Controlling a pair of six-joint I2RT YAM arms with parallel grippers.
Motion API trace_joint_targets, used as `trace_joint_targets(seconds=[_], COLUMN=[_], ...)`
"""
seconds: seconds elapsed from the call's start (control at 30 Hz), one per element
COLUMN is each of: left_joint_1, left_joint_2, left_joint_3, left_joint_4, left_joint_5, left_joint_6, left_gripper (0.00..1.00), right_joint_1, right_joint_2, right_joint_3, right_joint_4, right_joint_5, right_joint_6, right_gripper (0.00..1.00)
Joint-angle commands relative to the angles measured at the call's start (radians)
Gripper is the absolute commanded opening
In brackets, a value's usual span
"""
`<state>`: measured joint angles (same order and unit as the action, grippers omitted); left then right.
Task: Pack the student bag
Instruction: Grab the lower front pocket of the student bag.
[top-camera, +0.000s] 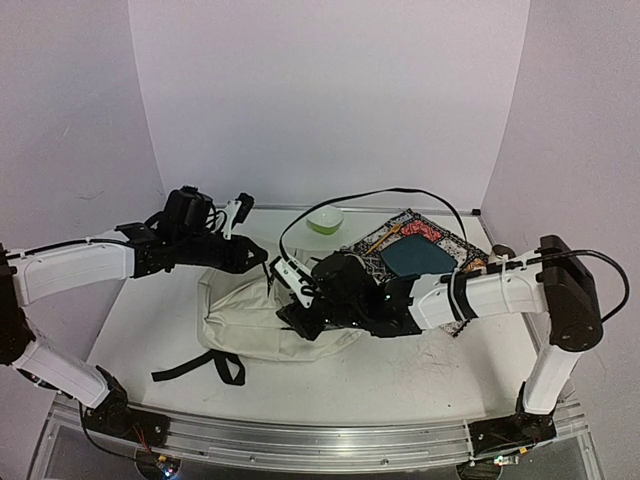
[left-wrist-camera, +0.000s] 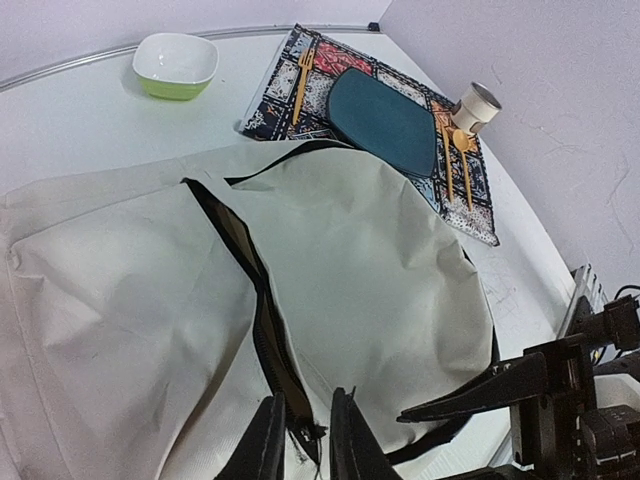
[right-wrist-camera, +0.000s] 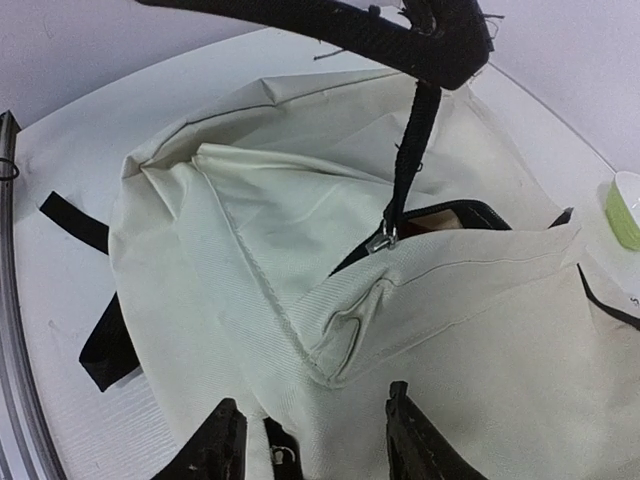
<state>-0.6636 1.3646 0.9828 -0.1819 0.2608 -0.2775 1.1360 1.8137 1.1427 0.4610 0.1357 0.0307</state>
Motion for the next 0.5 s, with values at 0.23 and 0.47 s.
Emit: trace_joint_targets(seconds=[0.23,0.47], left_joint_1=[0.005,0.005], left_joint_2=[-0.024,-0.035], left_joint_3=[0.029,0.016], left_joint_4=[0.046,0.053], left_joint_5=[-0.068,-0.082], left_joint_6=[-0.039,-0.085], left_gripper=[0.22,0.20], right_joint_1=[-0.058,-0.059], right_joint_2=[0.012,0.118], right_joint_3=[0.134,0.264], right_joint_4=[0.021,-0.019], right_joint_5=[-0.129,-0.163], right_joint_6=[-0.156,-0.147], right_gripper=[0.55,0.56])
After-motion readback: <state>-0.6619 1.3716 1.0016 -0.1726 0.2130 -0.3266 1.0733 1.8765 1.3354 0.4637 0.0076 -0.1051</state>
